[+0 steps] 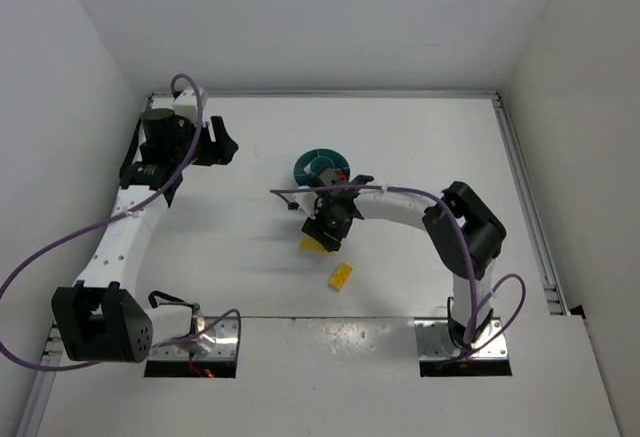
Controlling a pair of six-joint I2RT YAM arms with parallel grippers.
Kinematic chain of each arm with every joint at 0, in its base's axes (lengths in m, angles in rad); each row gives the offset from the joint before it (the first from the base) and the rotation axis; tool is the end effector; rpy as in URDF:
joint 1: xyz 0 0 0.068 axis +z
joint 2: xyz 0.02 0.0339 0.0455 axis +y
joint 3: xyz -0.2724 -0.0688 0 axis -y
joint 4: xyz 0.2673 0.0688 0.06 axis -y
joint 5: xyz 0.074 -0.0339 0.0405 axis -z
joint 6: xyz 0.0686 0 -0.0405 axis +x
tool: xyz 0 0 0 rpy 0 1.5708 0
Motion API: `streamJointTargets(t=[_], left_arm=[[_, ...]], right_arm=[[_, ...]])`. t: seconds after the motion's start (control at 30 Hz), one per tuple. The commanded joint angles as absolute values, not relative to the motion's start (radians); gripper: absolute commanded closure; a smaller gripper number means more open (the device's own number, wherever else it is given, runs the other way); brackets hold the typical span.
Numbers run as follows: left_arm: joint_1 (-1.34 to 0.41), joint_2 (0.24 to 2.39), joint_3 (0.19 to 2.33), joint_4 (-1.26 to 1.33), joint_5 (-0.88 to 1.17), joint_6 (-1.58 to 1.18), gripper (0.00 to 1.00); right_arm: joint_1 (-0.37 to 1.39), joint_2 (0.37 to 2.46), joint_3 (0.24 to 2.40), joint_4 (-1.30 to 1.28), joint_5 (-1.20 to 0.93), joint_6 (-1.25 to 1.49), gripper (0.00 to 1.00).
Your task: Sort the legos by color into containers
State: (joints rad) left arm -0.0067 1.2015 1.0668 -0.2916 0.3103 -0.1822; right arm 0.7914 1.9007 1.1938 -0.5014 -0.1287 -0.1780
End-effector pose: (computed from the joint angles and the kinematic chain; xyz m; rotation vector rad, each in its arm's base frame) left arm 0.3213 -0.0231 0.3335 0.0253 2.0010 -0.4310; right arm 0.2755 0.2913 0.1104 -1.3417 2.4764 0.3288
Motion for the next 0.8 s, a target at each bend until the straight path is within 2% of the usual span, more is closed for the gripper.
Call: streamJointTargets(t=[0.0, 0.27, 0.57, 0.67, 0.73, 0.77], left_arm=[[0.008, 1.21, 1.068, -0.27, 0.345, -0.189, 0.31], [0.017, 1.229, 1.068, -0.27, 0.356, -0.179, 0.31], [0.017, 1.238, 1.058, -0.27, 0.356, -0.179, 0.32], [0.026, 1.238, 1.058, -0.27, 0.356, -0.17, 0.32], [0.026, 1.238, 1.058, -0.261, 0.356, -0.17, 0.32], [0.026, 1.238, 1.058, -0.261, 0.356, -0.17, 0.32]], right_arm=[[0.819, 1.93, 1.232, -0.491, -0.117, -0.192, 0.41], [0.853, 1.953, 1.221, -0.509, -0.088, -0.219, 0.41], [0.851, 1.962, 1.115, -0.457, -0.043, -0.229, 0.41], [0.842, 1.953, 1.077, -0.437, -0.034, -0.229, 0.45], [0.842, 1.928, 1.062, -0.426, -0.025, -0.238, 0.5], [0.842, 1.928, 1.062, -0.426, -0.025, -0.238, 0.57]])
